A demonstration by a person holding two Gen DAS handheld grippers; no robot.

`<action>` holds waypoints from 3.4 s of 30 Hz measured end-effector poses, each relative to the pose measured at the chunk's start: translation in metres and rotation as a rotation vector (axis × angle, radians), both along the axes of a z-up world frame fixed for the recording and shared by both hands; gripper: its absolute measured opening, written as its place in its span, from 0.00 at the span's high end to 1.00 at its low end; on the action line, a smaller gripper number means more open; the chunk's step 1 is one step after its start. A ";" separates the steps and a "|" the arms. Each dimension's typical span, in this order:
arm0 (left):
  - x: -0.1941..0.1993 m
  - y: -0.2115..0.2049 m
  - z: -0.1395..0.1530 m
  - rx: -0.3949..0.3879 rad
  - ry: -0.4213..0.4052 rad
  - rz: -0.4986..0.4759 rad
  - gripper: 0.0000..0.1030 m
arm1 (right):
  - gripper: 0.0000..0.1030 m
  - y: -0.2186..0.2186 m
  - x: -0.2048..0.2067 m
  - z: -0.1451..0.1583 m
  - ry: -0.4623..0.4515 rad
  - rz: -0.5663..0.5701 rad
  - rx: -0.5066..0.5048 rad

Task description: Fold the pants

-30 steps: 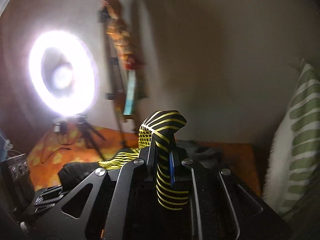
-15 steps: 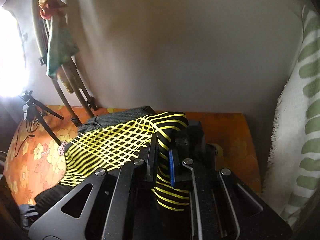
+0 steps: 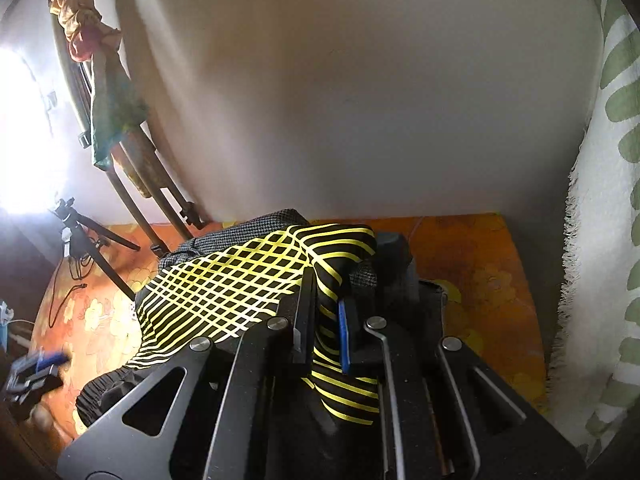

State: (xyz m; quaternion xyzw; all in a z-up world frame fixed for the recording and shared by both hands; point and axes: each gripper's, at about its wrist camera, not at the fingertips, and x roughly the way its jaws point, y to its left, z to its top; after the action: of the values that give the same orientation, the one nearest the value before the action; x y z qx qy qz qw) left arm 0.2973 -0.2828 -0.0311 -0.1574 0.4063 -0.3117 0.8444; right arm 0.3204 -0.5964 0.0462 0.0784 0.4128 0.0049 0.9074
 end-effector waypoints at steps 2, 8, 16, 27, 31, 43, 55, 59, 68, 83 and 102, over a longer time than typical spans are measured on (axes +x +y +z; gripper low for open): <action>0.021 -0.011 -0.010 -0.015 0.038 0.006 0.54 | 0.91 -0.003 -0.001 0.001 0.000 -0.001 0.000; 0.053 -0.044 -0.029 0.001 0.092 0.000 0.51 | 0.91 -0.002 -0.002 -0.001 -0.003 0.002 0.003; 0.046 -0.054 -0.016 0.061 -0.013 0.047 0.84 | 0.91 0.000 -0.005 0.001 -0.019 0.007 0.013; 0.069 -0.102 0.013 0.369 -0.240 0.078 0.81 | 0.90 0.003 0.003 0.003 -0.018 0.012 -0.083; 0.077 -0.096 0.001 0.364 -0.175 0.119 0.66 | 0.67 -0.001 0.010 -0.010 0.024 -0.046 -0.153; 0.029 -0.050 0.028 0.308 -0.170 0.083 0.58 | 0.65 -0.017 -0.081 0.024 -0.069 -0.086 -0.080; -0.070 -0.023 0.073 0.258 -0.220 0.025 0.46 | 0.40 0.028 -0.188 0.057 -0.154 -0.098 -0.112; -0.110 -0.016 0.097 0.249 -0.280 0.014 0.38 | 0.38 0.044 -0.214 0.066 -0.168 -0.096 -0.081; -0.179 0.003 0.117 0.241 -0.360 -0.022 0.34 | 0.29 0.093 -0.271 0.079 -0.219 -0.114 -0.079; -0.235 0.024 0.096 0.246 -0.379 -0.021 0.23 | 0.16 0.161 -0.320 0.059 -0.236 -0.151 -0.082; -0.237 0.043 0.056 0.358 -0.346 0.046 0.22 | 0.02 0.162 -0.325 0.023 -0.228 -0.286 -0.190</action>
State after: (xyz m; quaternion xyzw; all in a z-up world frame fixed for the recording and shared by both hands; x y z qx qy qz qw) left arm 0.0600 -0.2401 0.0253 0.0412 0.3007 -0.2376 0.9227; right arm -0.0042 -0.4345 0.0689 0.0492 0.2904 -0.1542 0.9431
